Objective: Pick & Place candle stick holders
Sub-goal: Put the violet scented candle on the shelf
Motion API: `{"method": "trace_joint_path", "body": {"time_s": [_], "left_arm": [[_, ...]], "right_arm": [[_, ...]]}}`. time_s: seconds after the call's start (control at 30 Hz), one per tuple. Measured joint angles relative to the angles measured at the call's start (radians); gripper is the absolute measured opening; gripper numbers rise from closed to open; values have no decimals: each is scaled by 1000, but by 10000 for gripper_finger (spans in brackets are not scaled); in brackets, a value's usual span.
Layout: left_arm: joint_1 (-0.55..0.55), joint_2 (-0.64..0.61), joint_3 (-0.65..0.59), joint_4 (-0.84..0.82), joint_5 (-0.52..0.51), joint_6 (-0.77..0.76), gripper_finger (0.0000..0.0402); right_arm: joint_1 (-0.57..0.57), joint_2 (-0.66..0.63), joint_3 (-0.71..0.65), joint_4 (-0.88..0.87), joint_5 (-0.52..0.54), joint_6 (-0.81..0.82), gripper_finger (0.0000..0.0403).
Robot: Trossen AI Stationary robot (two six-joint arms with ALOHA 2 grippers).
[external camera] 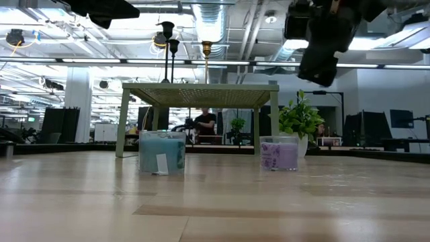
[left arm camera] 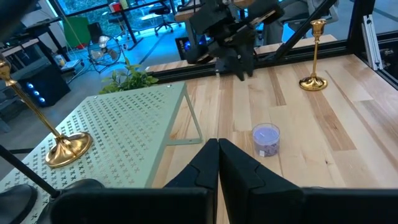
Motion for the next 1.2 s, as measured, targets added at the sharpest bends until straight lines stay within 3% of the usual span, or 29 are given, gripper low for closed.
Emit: {"method": "trace_joint_path", "body": {"time_s": [0.23, 0.43, 0.83, 1.2], "left_arm": [[0, 0, 0, 0, 0, 0, 11], [0, 0, 0, 0, 0, 0, 11], [0, 0, 0, 1, 0, 0, 11], [0, -1, -27, 1, 0, 0, 11]], "right_arm": [[29, 4, 0, 1, 76, 279, 63], [58, 105, 1, 17, 79, 446, 63], [145, 350, 4, 197, -16, 533, 63], [120, 351, 87, 74, -33, 473, 63]]}}
